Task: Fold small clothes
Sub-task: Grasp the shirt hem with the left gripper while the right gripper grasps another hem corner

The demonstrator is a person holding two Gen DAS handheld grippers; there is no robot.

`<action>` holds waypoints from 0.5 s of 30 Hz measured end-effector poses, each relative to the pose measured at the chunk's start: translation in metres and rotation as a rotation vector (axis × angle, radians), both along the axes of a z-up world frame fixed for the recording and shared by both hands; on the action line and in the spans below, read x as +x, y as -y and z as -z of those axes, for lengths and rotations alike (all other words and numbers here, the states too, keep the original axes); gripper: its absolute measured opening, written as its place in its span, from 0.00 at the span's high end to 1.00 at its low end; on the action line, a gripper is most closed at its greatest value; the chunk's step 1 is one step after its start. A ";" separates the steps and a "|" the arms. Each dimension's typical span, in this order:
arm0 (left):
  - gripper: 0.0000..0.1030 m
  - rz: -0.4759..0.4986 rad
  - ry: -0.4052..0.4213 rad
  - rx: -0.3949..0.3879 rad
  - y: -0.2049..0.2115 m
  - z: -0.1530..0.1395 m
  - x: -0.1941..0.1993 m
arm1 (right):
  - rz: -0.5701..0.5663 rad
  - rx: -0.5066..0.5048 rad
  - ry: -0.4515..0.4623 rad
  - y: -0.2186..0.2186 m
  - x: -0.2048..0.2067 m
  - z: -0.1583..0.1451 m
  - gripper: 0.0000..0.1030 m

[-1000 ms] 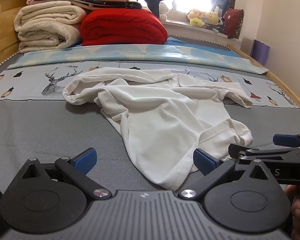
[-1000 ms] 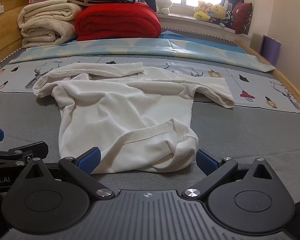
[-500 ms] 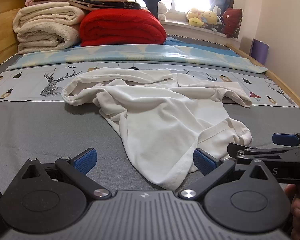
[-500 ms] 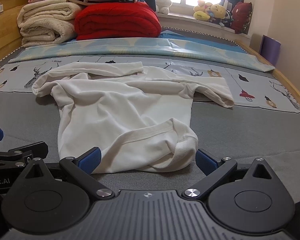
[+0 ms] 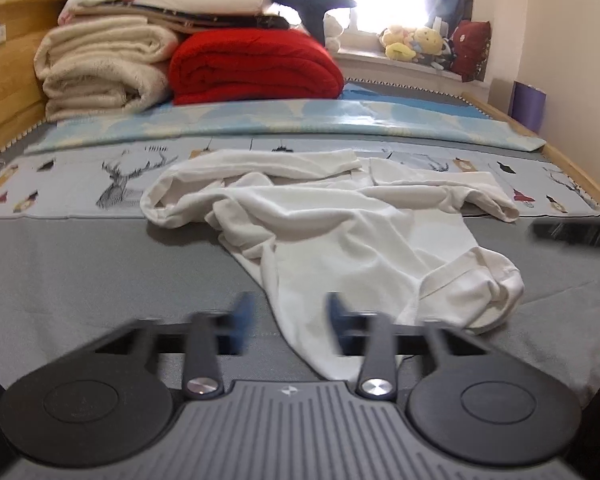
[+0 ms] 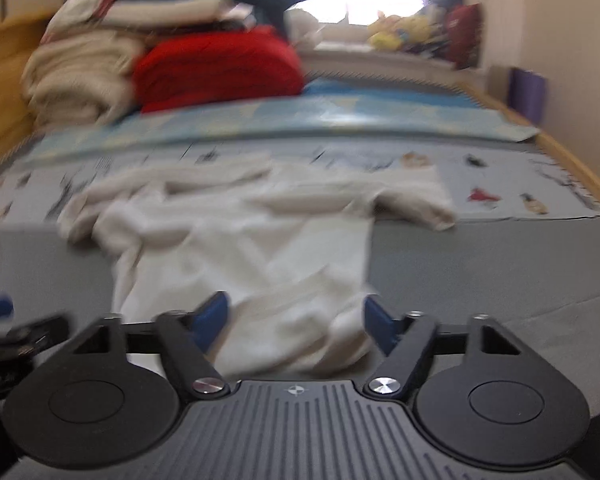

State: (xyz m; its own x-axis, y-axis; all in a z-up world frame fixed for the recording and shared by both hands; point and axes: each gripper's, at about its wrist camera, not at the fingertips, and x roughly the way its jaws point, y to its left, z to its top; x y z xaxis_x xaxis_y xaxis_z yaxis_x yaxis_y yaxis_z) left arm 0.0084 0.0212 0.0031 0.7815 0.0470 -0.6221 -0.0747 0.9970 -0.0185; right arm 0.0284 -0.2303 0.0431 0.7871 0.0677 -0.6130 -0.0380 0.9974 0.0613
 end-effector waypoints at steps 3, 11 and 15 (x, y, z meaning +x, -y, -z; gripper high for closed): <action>0.87 -0.040 -0.027 -0.077 -0.019 0.004 0.008 | 0.009 0.033 0.065 0.029 0.019 -0.013 0.48; 0.87 0.018 -0.170 -0.188 -0.026 0.025 0.020 | -0.073 0.005 0.030 0.073 0.041 0.010 0.47; 0.80 0.106 -0.254 -0.156 -0.001 0.041 0.025 | -0.143 0.070 -0.118 0.070 0.038 0.037 0.47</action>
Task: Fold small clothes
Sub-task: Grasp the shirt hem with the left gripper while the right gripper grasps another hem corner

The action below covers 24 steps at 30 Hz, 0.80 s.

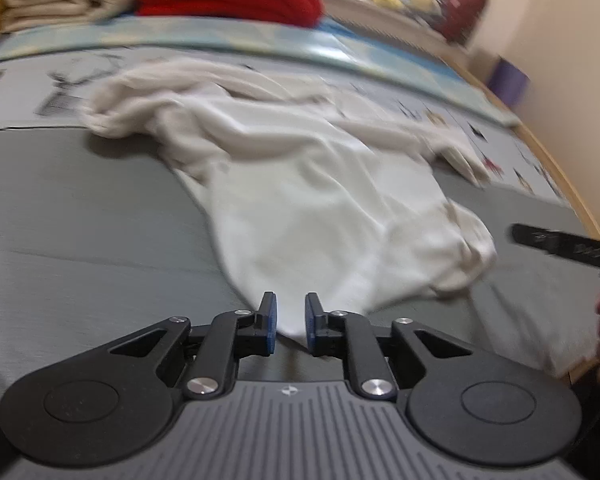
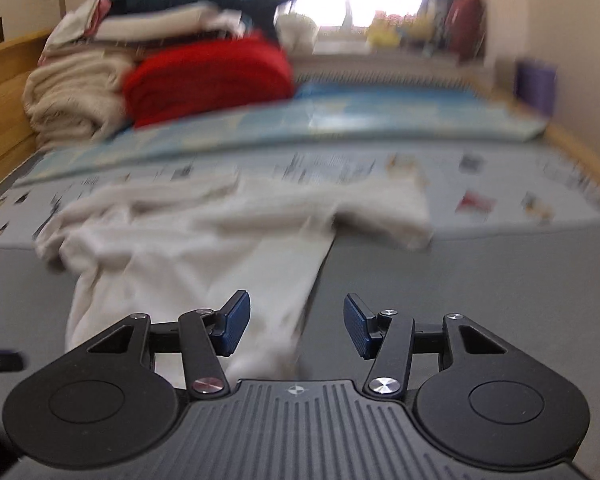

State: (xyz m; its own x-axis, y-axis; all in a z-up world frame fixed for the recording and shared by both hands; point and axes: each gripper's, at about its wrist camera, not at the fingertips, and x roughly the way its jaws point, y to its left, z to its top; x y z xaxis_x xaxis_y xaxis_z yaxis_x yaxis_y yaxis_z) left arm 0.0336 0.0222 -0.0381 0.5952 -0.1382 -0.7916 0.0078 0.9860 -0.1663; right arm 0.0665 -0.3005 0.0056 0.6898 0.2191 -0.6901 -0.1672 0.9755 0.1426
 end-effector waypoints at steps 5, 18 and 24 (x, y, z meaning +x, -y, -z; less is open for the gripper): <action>0.41 0.074 -0.044 0.071 0.033 0.023 0.013 | -0.064 -0.006 -0.116 -0.012 0.000 0.023 0.48; 0.97 -0.122 0.122 0.329 -0.005 0.003 0.026 | -0.120 -0.088 -0.188 -0.030 0.019 0.044 0.90; 0.98 -0.179 0.300 0.240 -0.048 -0.069 0.004 | -0.024 -0.084 -0.003 -0.007 0.005 0.007 0.95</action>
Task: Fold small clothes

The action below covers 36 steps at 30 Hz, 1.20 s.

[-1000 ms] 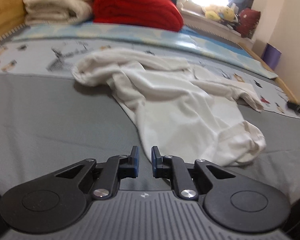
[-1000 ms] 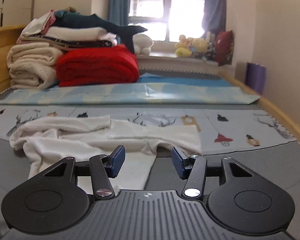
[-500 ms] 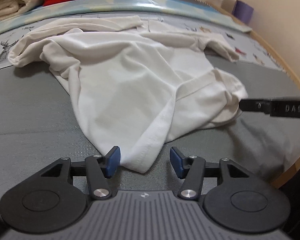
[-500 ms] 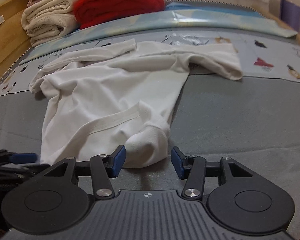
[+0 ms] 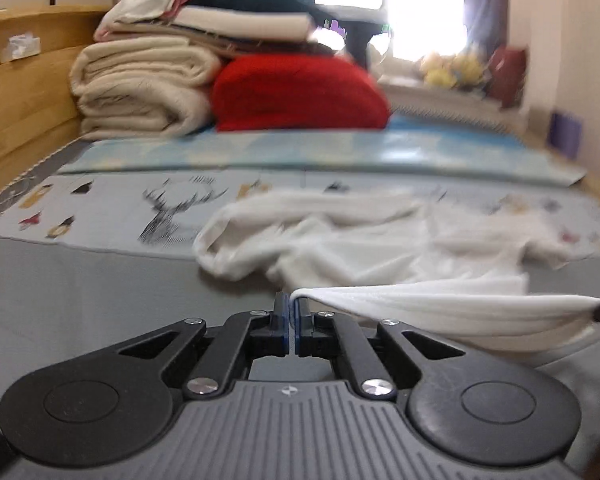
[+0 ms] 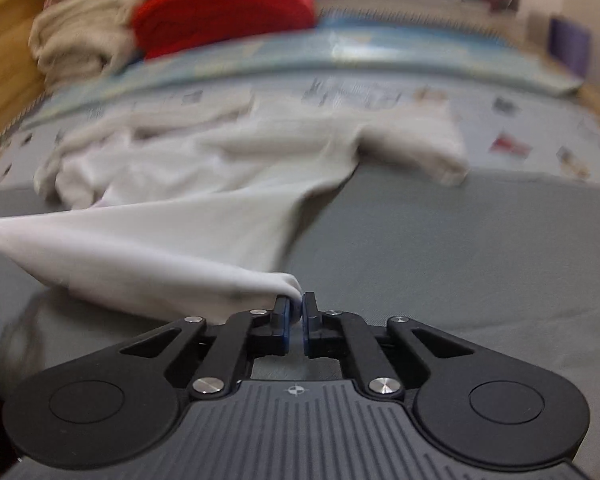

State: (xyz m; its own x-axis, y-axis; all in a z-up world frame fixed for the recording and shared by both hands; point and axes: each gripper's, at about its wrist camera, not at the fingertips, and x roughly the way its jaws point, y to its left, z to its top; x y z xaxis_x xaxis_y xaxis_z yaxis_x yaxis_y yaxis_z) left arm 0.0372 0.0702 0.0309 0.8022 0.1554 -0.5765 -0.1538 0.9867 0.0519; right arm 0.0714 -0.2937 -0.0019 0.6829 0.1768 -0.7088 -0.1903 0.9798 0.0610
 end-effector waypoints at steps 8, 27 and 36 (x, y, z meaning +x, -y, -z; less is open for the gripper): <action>1.00 0.084 0.124 0.020 -0.028 -0.064 -0.023 | 0.165 0.007 0.331 0.029 -0.040 -0.055 0.96; 0.91 0.179 -0.444 -0.383 -0.010 0.077 0.069 | 0.290 -0.037 0.035 0.039 -0.012 -0.003 0.69; 0.75 0.127 -0.476 -0.505 0.009 0.108 0.100 | 0.252 -0.011 -0.035 0.049 -0.009 0.006 0.57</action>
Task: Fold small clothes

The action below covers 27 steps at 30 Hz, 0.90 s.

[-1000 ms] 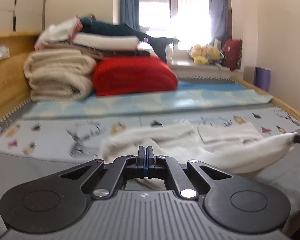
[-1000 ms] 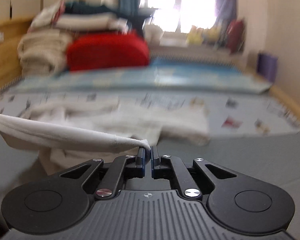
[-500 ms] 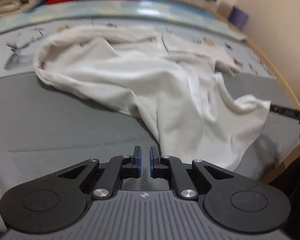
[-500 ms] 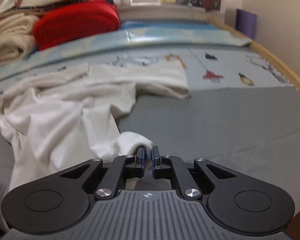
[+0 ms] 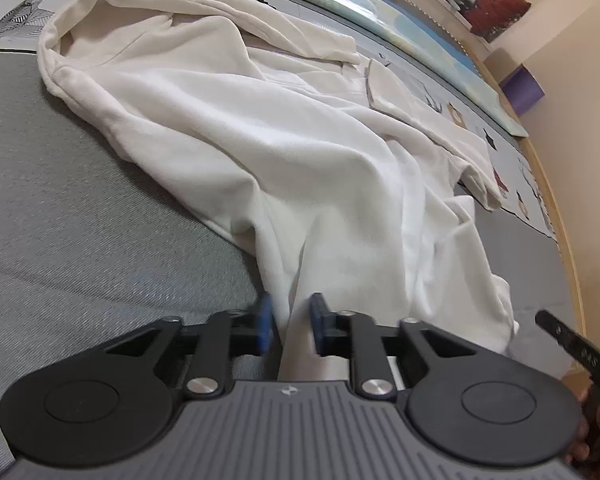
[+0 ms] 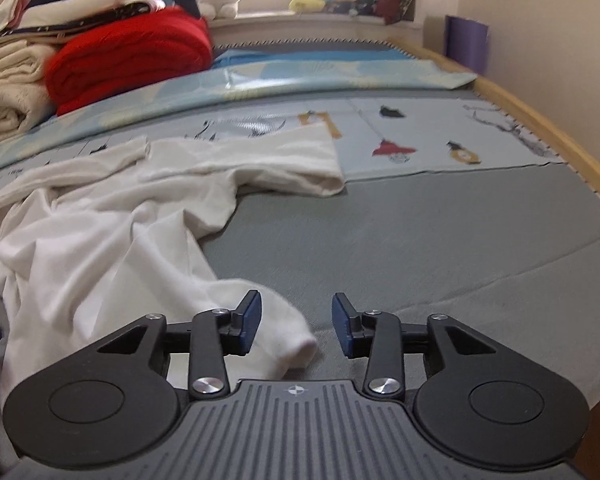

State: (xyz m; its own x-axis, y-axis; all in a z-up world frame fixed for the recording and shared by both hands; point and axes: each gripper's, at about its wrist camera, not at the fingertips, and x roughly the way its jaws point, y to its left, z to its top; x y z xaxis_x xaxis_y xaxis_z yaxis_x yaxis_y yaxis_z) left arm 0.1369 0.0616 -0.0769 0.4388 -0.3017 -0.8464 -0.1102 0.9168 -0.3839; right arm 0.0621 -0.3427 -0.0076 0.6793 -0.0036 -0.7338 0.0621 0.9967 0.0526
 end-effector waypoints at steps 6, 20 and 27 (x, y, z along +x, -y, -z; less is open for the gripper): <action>0.98 0.047 0.017 0.070 0.009 0.006 0.002 | -0.048 0.009 -0.044 -0.008 0.005 0.009 0.52; 1.00 -0.120 0.141 0.159 -0.129 -0.104 -0.001 | -0.098 0.023 -0.039 -0.024 0.010 0.009 0.49; 0.76 -0.150 0.093 -0.095 -0.139 -0.071 -0.010 | -0.126 0.018 -0.076 -0.034 0.012 0.014 0.48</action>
State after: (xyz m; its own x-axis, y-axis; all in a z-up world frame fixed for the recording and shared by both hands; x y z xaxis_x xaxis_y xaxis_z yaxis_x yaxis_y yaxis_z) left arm 0.1268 0.2005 -0.0062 0.5595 -0.3038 -0.7712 -0.2030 0.8518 -0.4829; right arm 0.0741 -0.3092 -0.0217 0.6159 0.0916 -0.7825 -0.0592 0.9958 0.0700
